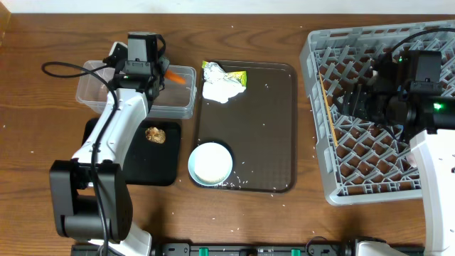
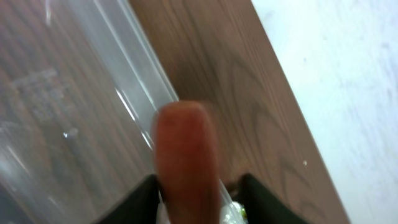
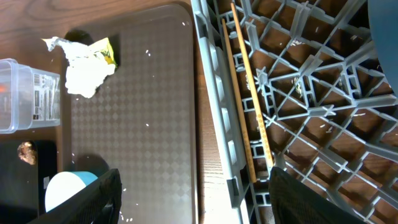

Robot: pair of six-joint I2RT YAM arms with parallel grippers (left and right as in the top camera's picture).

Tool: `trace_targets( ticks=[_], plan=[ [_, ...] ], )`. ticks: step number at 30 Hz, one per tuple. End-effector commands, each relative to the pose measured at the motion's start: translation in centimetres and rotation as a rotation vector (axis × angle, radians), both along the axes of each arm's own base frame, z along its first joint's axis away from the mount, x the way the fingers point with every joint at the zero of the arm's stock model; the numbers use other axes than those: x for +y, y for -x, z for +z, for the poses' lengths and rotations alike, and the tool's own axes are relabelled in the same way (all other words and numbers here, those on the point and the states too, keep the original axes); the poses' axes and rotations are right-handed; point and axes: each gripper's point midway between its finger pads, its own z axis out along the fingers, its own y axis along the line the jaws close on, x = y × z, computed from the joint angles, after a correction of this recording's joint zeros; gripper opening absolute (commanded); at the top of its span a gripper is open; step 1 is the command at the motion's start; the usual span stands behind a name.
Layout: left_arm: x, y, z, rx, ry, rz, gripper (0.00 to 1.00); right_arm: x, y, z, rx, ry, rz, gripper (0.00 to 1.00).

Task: Sort waste into correct bins and load items into the dishwasher rack
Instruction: 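Carry the carrot left over the clear plastic bin and release it, then reach the left gripper to the foil wrapper and grasp it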

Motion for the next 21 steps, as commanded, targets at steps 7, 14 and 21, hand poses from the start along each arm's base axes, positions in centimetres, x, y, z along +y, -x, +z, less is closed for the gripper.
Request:
trace_targets(
  ticks=[7,14,21],
  plan=[
    [-2.2,1.0,3.8,-0.046,-0.117,-0.254,0.54,-0.5,-0.2,0.4,-0.009,0.004,-0.016,0.72],
    [-11.1,2.1,5.7,-0.119,-0.564,-0.891,0.54,-0.5,-0.2,0.3,-0.007,0.004,-0.016,0.72],
    [-18.6,3.5,0.9,-0.072,-0.848,-1.251,0.64,-0.4,0.1,0.2,0.007,0.003,-0.016,0.72]
  ],
)
